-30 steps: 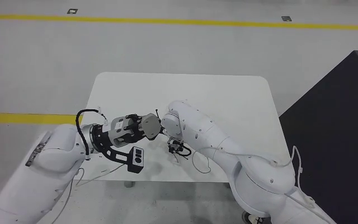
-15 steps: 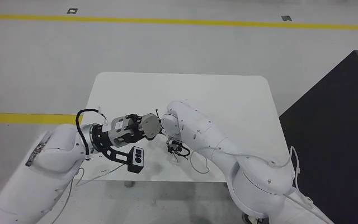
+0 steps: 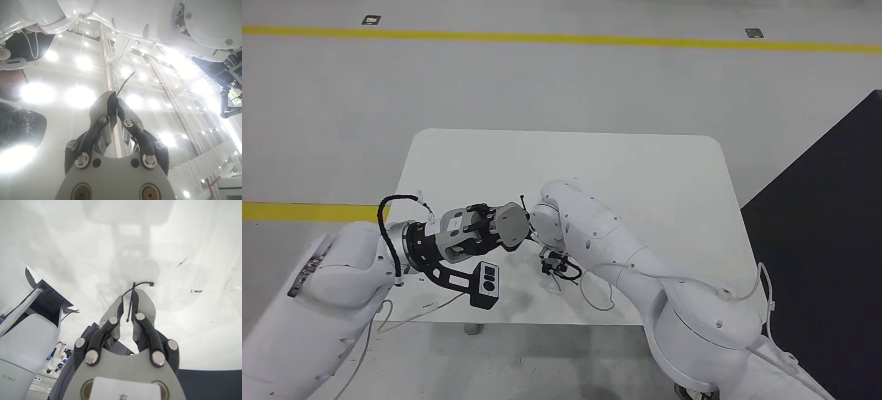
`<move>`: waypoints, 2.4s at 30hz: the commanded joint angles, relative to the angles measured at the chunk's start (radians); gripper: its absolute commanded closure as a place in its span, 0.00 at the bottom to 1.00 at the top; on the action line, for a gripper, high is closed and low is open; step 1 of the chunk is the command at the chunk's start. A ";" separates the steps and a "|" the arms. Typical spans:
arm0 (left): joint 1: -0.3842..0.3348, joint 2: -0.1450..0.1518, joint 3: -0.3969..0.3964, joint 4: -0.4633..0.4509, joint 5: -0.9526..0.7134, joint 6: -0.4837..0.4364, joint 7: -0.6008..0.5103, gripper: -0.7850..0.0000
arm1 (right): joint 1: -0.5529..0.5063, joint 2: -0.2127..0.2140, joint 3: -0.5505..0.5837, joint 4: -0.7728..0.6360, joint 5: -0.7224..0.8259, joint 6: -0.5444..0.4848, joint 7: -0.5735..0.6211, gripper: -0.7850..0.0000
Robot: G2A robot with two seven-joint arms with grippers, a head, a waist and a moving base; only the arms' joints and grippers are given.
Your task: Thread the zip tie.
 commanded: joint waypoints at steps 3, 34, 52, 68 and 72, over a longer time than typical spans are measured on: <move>0.000 0.000 0.000 0.000 0.000 0.000 0.000 1.00 | 0.002 -0.004 0.005 0.007 -0.004 -0.003 -0.001 1.00; 0.000 0.000 0.000 0.000 0.000 0.000 0.000 1.00 | 0.000 0.077 0.071 -0.184 0.042 -0.022 0.043 0.94; 0.000 0.000 0.000 0.000 0.000 0.000 0.000 1.00 | -0.036 0.087 0.062 -0.208 -0.042 0.016 0.080 0.80; 0.000 0.000 0.000 0.000 0.000 0.000 0.000 1.00 | -0.047 0.081 0.065 -0.206 -0.088 0.027 0.084 0.85; 0.000 0.000 0.000 0.000 0.000 0.000 0.000 1.00 | -0.051 0.077 0.066 -0.197 -0.093 0.025 0.085 0.85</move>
